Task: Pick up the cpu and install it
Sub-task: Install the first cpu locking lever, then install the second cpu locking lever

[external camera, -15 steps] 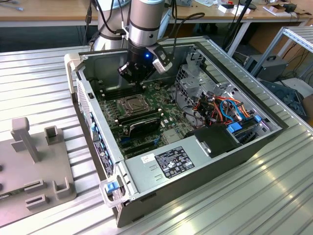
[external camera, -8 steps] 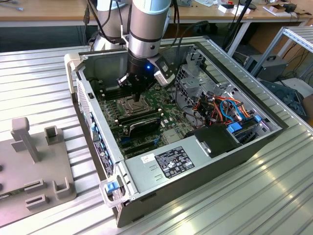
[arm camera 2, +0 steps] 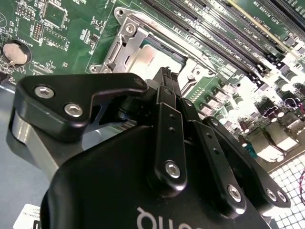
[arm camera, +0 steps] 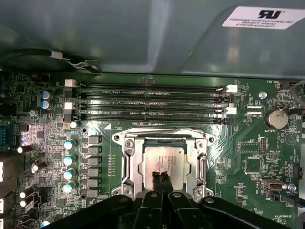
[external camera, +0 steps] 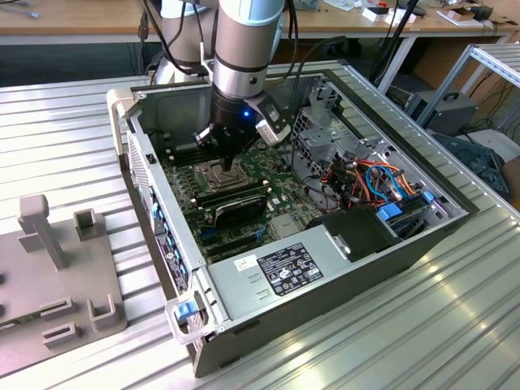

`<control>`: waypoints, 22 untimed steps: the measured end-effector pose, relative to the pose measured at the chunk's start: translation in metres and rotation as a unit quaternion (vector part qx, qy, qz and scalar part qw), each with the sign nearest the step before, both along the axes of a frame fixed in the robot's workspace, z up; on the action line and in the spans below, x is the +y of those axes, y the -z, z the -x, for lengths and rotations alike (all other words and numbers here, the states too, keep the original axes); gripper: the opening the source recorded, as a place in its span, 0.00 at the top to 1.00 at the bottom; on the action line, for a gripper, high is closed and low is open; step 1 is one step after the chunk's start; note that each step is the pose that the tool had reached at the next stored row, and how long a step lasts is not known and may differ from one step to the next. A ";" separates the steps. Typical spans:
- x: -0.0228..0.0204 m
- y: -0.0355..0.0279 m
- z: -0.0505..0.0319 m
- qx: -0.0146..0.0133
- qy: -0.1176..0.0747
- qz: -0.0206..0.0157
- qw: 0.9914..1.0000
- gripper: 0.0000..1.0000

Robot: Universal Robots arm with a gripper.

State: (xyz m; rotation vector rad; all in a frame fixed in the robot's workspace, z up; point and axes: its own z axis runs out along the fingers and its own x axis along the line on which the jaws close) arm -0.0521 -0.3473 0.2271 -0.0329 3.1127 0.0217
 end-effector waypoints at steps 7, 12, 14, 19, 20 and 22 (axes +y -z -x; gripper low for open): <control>-0.0034 0.0000 0.0021 0.000 0.000 0.000 1.000 0.89; -0.0068 0.0000 0.0042 0.000 0.000 0.000 1.000 0.89; -0.0081 0.0000 0.0050 0.000 0.000 0.000 1.000 0.89; -0.0116 0.0000 0.0071 0.000 0.000 0.000 1.000 0.89; -0.0120 0.0000 0.0074 0.000 0.000 0.000 1.000 0.89; -0.0130 0.0000 0.0080 0.000 0.000 0.000 1.000 0.89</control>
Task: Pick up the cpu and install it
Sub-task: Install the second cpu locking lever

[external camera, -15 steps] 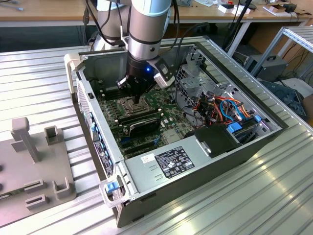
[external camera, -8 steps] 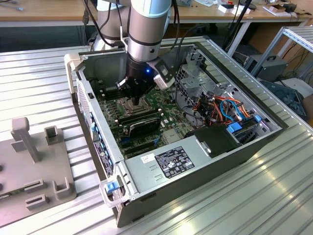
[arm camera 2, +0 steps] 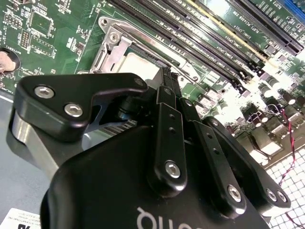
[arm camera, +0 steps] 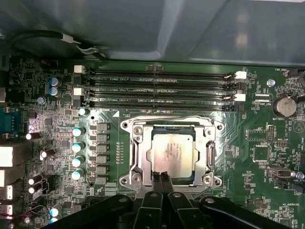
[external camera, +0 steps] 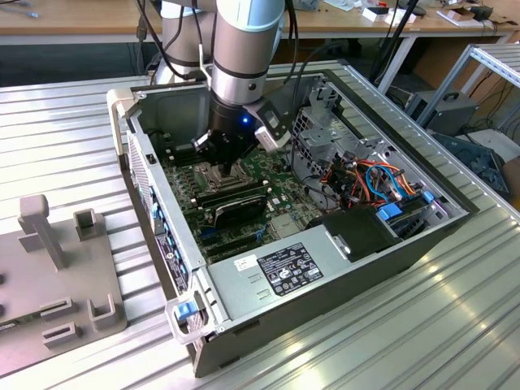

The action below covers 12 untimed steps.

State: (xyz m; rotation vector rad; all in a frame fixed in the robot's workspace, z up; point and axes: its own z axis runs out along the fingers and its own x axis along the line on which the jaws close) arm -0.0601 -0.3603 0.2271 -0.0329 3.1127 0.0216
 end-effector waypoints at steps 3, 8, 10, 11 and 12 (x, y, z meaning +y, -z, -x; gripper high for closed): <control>-0.0014 0.0000 0.0009 0.000 0.000 0.000 1.000 0.89; -0.0036 0.0000 0.0022 0.000 0.000 0.000 1.000 0.89; -0.0045 0.0000 0.0028 0.000 0.000 0.000 1.000 0.89; -0.0055 0.0000 0.0034 0.000 0.000 0.000 1.000 0.89; -0.0060 0.0000 0.0037 0.000 0.000 0.000 1.000 0.89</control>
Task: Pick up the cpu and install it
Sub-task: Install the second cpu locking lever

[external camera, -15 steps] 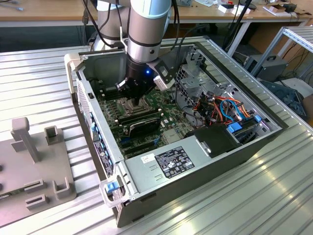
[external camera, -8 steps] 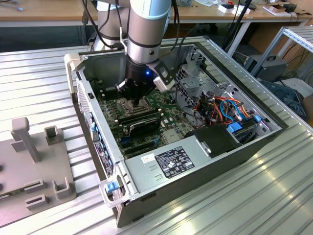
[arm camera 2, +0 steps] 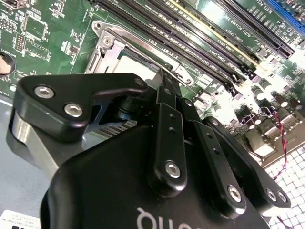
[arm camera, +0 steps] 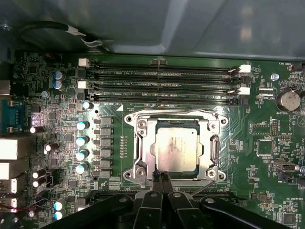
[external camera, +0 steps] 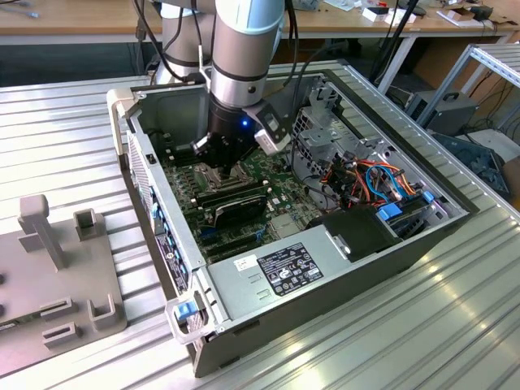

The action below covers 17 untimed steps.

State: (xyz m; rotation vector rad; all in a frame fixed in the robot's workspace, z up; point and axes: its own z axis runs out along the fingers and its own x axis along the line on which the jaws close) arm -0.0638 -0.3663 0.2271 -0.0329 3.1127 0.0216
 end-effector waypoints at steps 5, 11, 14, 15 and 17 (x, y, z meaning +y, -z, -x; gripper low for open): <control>-0.0034 0.0000 0.0021 0.000 0.000 0.000 1.000 0.89; -0.0075 0.0000 0.0046 0.000 0.000 0.000 1.000 0.89; -0.0098 0.0000 0.0060 0.000 0.000 0.000 1.000 0.89; -0.0102 0.0000 0.0063 0.000 0.000 0.000 1.000 0.89; -0.0112 0.0000 0.0069 0.000 0.000 0.000 1.000 0.89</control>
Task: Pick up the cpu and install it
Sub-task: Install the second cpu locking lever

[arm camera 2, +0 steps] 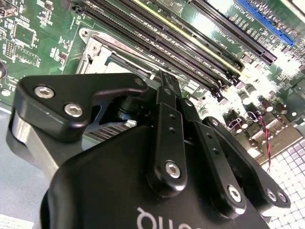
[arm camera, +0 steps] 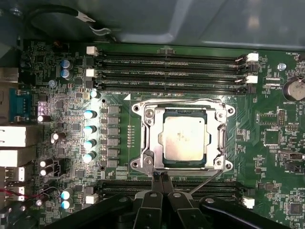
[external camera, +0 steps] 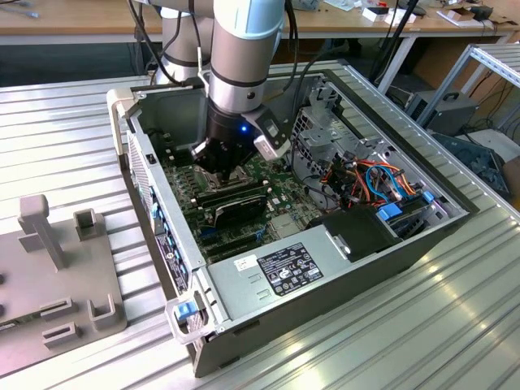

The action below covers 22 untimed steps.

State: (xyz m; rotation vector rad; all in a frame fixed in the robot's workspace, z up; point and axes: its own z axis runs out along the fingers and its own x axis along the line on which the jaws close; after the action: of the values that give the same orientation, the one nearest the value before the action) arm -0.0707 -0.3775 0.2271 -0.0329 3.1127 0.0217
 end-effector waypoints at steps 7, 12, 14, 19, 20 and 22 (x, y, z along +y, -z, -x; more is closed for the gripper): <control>-0.0039 0.0000 0.0024 0.000 0.000 0.000 1.000 0.89; -0.0065 0.0000 0.0040 0.000 0.000 0.000 1.000 0.89; -0.0078 0.0000 0.0048 0.000 0.000 0.000 1.000 0.89; -0.0106 0.0000 0.0065 0.000 0.000 0.000 1.000 0.89; -0.0110 0.0000 0.0068 0.000 0.000 0.000 1.000 0.89; -0.0119 0.0000 0.0073 0.000 0.000 0.000 1.000 0.89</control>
State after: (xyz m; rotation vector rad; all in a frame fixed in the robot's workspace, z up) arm -0.0780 -0.3894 0.2271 -0.0329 3.1127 0.0216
